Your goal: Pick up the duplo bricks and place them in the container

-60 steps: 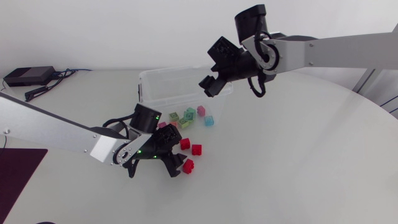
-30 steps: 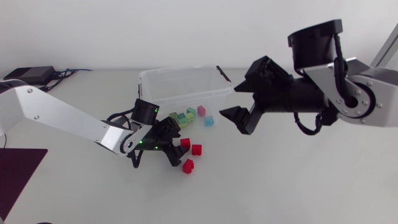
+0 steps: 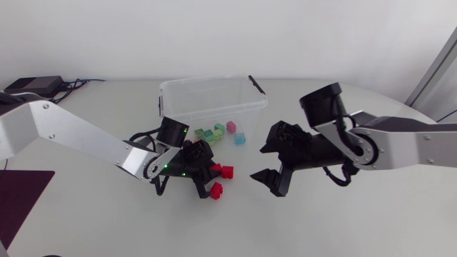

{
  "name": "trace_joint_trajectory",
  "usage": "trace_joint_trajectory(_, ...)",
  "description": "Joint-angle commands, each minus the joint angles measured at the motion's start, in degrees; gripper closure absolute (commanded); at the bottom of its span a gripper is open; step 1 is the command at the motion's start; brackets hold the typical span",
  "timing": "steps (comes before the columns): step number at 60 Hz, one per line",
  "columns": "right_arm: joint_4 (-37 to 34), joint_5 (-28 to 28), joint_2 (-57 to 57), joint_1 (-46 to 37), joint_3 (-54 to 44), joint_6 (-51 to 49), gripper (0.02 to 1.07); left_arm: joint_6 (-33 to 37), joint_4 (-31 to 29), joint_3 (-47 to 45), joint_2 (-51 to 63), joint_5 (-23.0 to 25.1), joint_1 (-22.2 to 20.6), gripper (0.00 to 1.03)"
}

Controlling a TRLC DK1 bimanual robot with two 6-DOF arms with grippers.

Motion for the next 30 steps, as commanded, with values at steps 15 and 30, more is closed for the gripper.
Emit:
trace_joint_trajectory(15,2.43,-0.30,15.11,3.00,7.94,-3.85,0.13,3.60,-5.24,-7.36,-12.85,0.90,2.15,0.78)
trace_joint_trajectory(30,-1.53,0.76,22.32,4.76,16.81,-6.13,0.13,2.90,-12.62,-6.74,-28.67,2.30,5.22,0.78)
